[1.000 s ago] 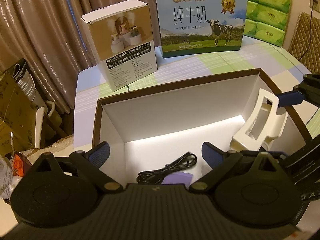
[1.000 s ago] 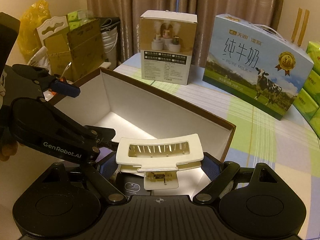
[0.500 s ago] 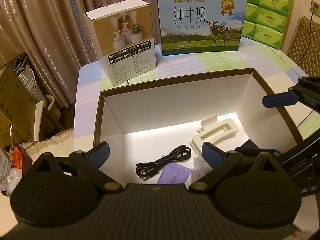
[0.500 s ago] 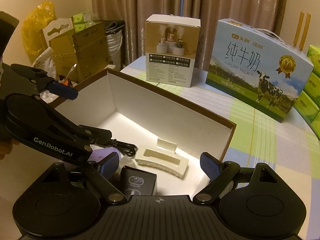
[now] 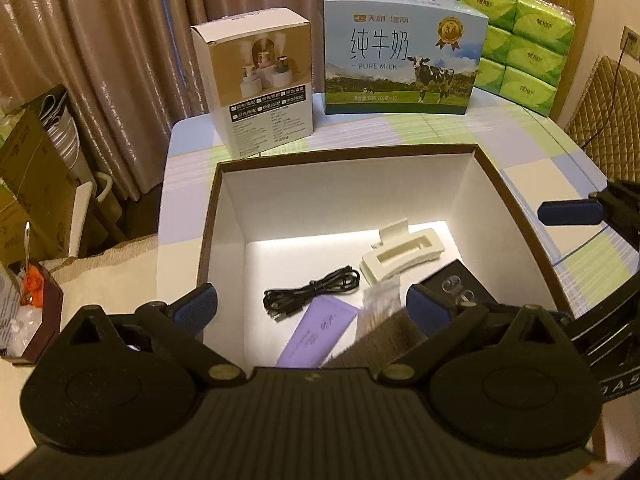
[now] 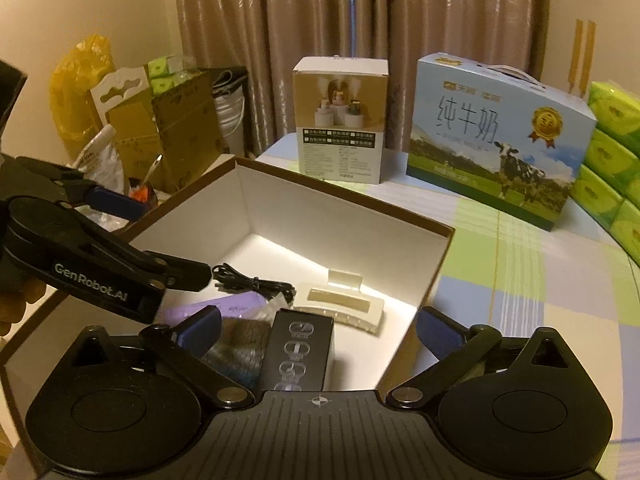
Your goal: Organize objects
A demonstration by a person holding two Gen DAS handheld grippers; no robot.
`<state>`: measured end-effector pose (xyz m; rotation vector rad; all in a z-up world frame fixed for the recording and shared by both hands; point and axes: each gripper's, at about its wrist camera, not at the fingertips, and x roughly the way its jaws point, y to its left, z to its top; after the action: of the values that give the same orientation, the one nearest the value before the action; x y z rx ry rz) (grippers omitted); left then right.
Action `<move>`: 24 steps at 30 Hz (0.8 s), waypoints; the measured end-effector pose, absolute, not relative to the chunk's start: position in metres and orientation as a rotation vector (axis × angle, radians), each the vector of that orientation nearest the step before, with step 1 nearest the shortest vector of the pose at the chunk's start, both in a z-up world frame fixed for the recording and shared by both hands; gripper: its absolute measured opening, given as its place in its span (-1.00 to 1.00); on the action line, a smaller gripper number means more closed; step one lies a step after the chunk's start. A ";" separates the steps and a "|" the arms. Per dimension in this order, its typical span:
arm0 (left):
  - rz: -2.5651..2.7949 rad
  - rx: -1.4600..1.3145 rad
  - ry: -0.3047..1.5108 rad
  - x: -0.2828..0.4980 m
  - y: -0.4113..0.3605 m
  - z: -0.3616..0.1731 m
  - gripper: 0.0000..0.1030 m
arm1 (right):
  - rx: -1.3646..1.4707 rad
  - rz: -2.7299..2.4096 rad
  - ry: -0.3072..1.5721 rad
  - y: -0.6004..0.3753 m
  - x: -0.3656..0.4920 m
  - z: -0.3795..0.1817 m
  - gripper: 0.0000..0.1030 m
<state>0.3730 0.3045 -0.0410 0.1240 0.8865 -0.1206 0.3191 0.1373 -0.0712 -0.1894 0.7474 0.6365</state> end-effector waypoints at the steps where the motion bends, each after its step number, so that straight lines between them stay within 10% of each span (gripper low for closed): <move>1: -0.116 0.124 0.885 0.368 0.304 -0.039 0.93 | -0.185 0.629 0.748 0.135 0.315 -0.070 0.96; 24: -0.080 0.046 0.841 0.238 0.292 -0.002 0.98 | 0.085 0.547 0.813 0.077 0.215 -0.041 0.96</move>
<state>0.2381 0.2922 -0.0023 0.0456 0.8414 -0.0796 0.2145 0.0770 -0.0408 0.0849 0.8126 0.5473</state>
